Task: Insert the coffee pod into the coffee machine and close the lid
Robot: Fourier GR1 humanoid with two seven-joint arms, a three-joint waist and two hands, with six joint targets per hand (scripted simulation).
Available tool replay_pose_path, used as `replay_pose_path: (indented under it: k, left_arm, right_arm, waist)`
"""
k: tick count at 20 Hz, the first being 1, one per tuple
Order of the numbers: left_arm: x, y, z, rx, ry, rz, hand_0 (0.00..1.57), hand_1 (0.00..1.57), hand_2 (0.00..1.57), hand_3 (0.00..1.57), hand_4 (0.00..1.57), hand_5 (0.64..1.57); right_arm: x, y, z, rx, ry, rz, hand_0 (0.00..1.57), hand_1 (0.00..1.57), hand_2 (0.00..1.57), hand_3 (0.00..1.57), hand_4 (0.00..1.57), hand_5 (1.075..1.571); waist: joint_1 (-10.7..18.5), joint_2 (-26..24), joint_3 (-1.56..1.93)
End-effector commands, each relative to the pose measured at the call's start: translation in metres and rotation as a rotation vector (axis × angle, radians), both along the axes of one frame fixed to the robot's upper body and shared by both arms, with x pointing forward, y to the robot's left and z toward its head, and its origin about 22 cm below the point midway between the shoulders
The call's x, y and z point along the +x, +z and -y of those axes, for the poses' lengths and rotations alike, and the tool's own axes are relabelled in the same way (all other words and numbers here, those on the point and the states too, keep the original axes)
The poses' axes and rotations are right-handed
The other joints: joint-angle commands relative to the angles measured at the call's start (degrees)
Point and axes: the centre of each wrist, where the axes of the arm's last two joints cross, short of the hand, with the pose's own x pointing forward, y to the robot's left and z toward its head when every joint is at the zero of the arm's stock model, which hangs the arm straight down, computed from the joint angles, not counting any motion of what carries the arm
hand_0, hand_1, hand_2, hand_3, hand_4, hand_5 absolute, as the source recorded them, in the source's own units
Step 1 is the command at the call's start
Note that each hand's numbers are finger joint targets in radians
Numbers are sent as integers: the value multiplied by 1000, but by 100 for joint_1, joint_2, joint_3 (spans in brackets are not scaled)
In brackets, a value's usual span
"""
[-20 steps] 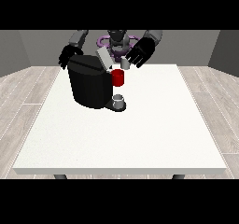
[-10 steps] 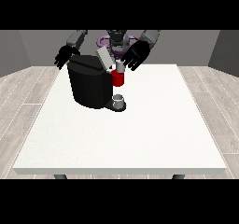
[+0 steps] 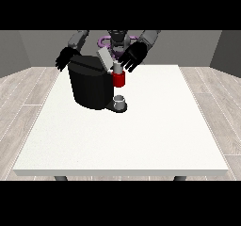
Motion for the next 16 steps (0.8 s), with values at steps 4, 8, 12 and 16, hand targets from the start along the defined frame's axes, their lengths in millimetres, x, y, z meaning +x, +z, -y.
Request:
replay_pose_path:
  k: [4, 8, 12, 16]
  left_arm:
    - [1, -13, -7, 12, 20, -35, 1198, 1198, 1271, 1200, 505, 1571]
    - [0, -10, 0, 9, 9, 5, 1160, 1160, 1244, 1185, 506, 1571]
    - [1, -2, -9, 9, 21, -23, 1208, 1208, 1265, 1191, 493, 1571]
    - [2, 6, -11, 23, 3, -30, 1230, 1230, 1274, 1180, 481, 1571]
  right_arm:
    - [-11, -2, -14, 11, 26, -6, 0, 0, 0, 0, 499, 1571]
    - [2, 9, 14, 23, -11, 15, 0, 0, 0, 0, 525, 1571]
    - [-5, 0, -1, 21, 3, 13, 0, 0, 0, 0, 462, 1571]
    - [8, 22, 12, 27, -2, 28, 0, 0, 0, 0, 448, 1571]
  waist:
    - [-151, -26, -1]
    - [-20, 52, 0]
    - [-76, 120, 0]
    - [-54, 176, -1]
